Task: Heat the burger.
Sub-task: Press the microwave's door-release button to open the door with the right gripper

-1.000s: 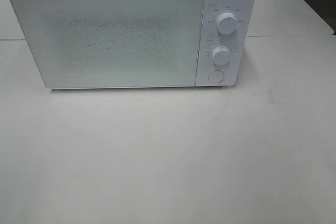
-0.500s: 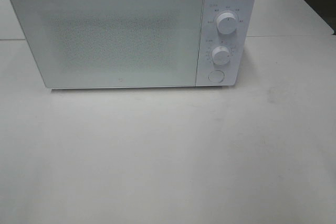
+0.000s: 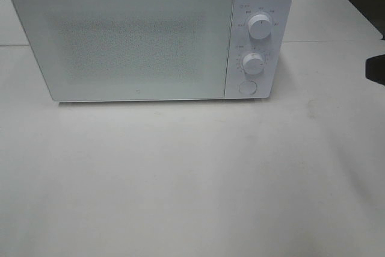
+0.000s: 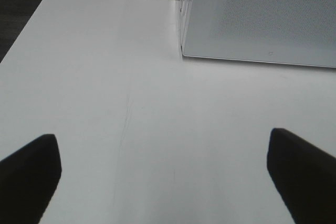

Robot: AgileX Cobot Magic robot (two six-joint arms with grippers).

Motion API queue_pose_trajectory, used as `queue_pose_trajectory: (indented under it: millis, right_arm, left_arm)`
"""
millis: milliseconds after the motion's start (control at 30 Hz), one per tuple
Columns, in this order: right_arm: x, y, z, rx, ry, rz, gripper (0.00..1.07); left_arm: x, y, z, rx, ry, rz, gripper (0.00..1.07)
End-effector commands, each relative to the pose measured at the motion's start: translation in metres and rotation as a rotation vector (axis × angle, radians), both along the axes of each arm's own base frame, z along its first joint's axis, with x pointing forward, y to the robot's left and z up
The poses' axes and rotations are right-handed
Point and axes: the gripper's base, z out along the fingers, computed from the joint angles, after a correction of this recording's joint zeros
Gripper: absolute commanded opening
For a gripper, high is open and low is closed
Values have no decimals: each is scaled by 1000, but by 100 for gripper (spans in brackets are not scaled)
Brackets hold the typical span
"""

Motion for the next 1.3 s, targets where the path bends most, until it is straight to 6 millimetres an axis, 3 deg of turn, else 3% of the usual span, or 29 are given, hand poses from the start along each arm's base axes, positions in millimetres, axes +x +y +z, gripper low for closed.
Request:
queue_pose_trajectory:
  millis: [33,333,567,967,1300]
  right_arm:
    - [17,3,-4,13,-14,-5,76]
    - [51,12,-20,21,-41,5,76]
    - [75,19,-50,41,-111,21,76]
    - [87,21,-91,62,-214,19,76]
    - [88,54,-121,5,-259,-26,76]
  left_arm:
    - [-3,-1,0,-5,-27,-4,100]
    - [-3,-1,0,-5,-27,-4,100]
    - [-3,-1,0,-5,-27,-4,100]
    - [-3,-1,0,-5,-27,-4,100]
    - [-3,-1,0,-5,-27,-4,100]
